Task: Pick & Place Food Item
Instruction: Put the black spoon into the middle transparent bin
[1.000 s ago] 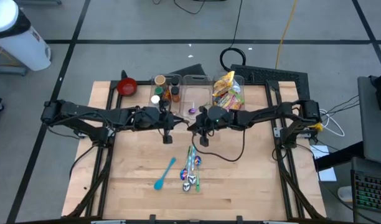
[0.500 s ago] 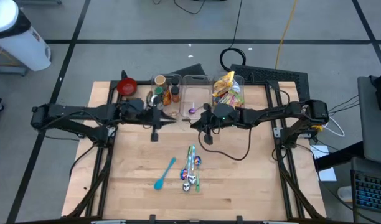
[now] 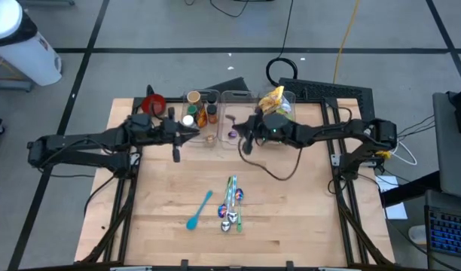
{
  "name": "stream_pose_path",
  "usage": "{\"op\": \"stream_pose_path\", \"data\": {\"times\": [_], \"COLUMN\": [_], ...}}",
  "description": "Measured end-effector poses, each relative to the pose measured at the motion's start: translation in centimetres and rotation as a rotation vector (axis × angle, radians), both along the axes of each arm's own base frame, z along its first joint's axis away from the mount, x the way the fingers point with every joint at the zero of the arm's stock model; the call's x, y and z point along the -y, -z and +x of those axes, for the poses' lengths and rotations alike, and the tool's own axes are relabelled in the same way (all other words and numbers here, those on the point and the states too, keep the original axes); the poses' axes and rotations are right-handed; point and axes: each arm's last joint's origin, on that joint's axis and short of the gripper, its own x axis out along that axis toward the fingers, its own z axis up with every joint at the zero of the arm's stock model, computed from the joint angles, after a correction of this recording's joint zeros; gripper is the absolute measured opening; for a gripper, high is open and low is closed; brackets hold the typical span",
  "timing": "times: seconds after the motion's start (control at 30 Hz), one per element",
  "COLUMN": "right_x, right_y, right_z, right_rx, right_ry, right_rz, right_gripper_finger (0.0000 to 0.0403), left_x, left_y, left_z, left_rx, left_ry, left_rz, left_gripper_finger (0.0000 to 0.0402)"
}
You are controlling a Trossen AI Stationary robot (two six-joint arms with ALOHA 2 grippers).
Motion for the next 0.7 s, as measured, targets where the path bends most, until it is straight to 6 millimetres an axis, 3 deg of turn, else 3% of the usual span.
{"op": "stream_pose_path", "data": {"times": [0.1, 0.27, 0.7], "right_x": [1.7, 3.2, 4.3], "right_y": [0.5, 3.6, 5.3], "right_z": [-0.2, 0.0, -0.5], "right_rx": [0.005, -0.109, -0.205], "right_ry": [0.043, 0.088, 0.150], "right_rz": [0.083, 0.168, 0.267], "right_gripper_finger": [0.0000, 0.0000, 0.0002], "left_x": [0.0, -0.1, -0.4], "left_y": [0.0, 0.3, 1.1], "left_z": [0.1, 0.7, 1.8], "left_rx": [0.003, -0.006, -0.032], "left_ry": [0.000, 0.000, -0.018], "left_rz": [0.001, 0.001, 0.004], "left_gripper_finger": [0.0047, 0.0047, 0.0047]}}
